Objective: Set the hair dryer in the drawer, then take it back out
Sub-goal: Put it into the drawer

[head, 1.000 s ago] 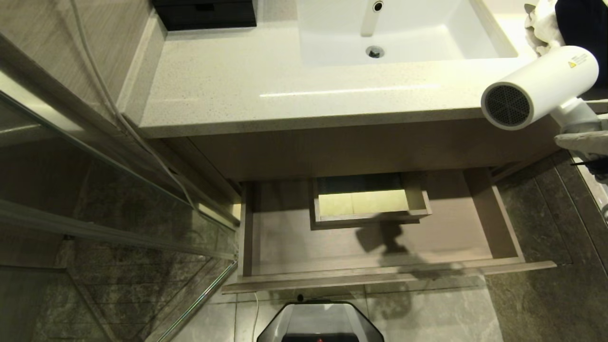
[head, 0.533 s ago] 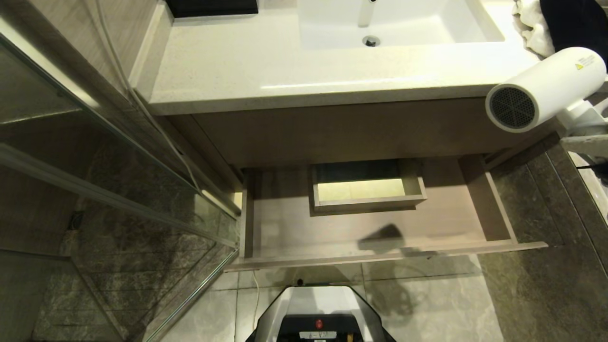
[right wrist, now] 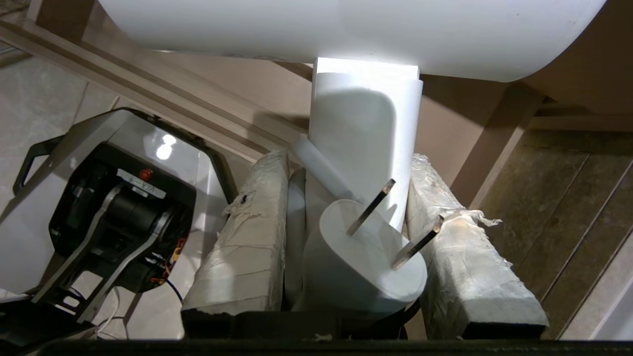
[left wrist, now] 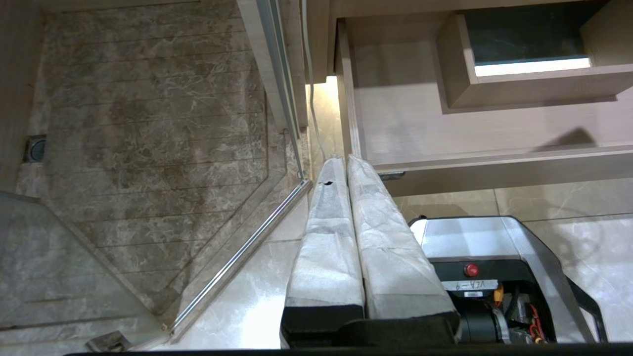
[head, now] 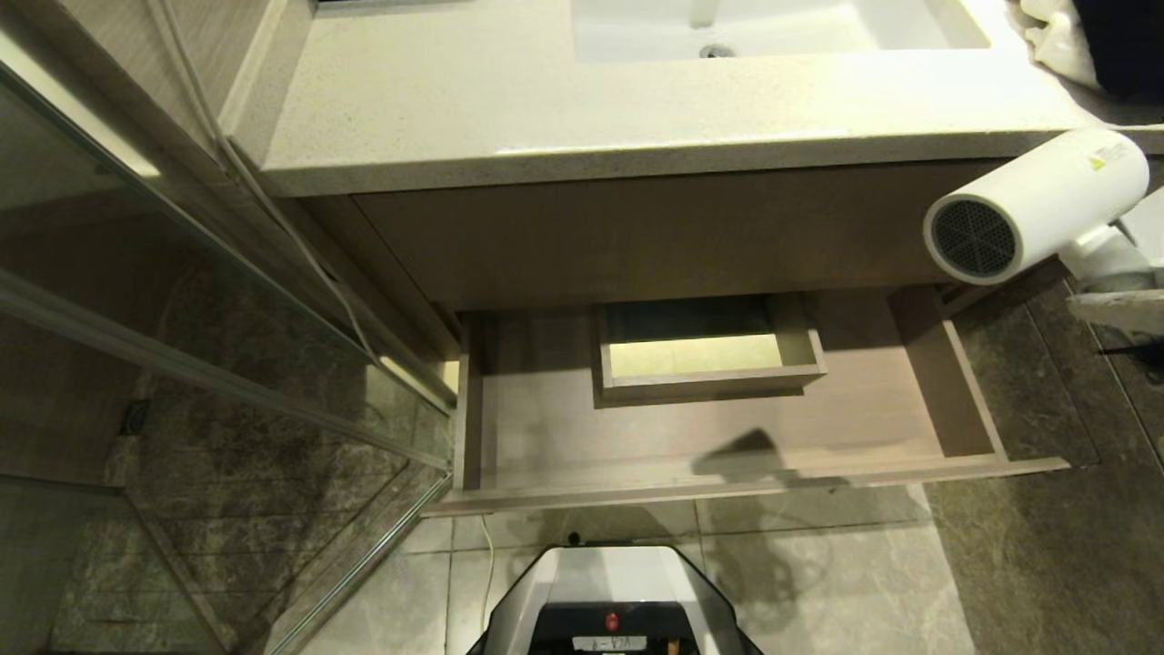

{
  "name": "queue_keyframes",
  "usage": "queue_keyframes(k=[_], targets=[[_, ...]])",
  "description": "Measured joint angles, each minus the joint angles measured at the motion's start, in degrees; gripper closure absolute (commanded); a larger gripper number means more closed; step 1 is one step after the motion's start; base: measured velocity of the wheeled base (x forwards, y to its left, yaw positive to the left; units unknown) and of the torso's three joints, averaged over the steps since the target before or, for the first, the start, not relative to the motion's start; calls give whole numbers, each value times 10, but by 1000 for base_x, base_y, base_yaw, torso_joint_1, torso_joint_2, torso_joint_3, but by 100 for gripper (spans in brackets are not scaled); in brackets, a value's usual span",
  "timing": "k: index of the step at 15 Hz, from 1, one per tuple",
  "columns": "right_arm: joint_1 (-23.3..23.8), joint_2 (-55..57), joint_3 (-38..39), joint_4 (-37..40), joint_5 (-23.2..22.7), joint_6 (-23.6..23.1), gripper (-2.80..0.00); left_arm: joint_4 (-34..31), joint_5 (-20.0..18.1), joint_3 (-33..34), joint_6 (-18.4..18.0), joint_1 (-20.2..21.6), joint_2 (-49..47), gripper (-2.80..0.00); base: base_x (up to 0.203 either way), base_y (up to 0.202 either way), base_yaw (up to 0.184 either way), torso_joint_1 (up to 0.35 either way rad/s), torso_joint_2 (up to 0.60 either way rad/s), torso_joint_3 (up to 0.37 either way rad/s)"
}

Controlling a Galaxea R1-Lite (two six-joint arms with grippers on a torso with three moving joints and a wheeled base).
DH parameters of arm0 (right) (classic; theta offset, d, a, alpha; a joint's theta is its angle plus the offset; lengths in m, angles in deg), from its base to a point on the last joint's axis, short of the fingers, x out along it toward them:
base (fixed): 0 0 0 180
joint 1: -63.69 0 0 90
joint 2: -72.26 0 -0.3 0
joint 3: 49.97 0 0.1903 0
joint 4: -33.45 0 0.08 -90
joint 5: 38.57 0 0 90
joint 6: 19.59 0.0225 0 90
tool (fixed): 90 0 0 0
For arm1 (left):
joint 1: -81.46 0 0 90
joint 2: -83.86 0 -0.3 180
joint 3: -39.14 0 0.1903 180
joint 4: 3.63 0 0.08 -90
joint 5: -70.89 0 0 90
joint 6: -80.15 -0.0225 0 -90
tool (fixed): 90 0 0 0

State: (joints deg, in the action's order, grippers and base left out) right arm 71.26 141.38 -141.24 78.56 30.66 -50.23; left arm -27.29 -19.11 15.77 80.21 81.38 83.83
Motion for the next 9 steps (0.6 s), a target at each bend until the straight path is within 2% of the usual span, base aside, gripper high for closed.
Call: queue_keyframes(k=[7, 9], targets=[[6, -3, 11, -4, 0, 0, 0, 1, 0, 0, 0, 0, 0, 0, 0, 0, 0, -200, 345, 145], [7, -3, 18, -34, 3, 0, 0, 0, 0, 0, 0, 0, 0, 0, 0, 0, 0, -218, 374, 156]])
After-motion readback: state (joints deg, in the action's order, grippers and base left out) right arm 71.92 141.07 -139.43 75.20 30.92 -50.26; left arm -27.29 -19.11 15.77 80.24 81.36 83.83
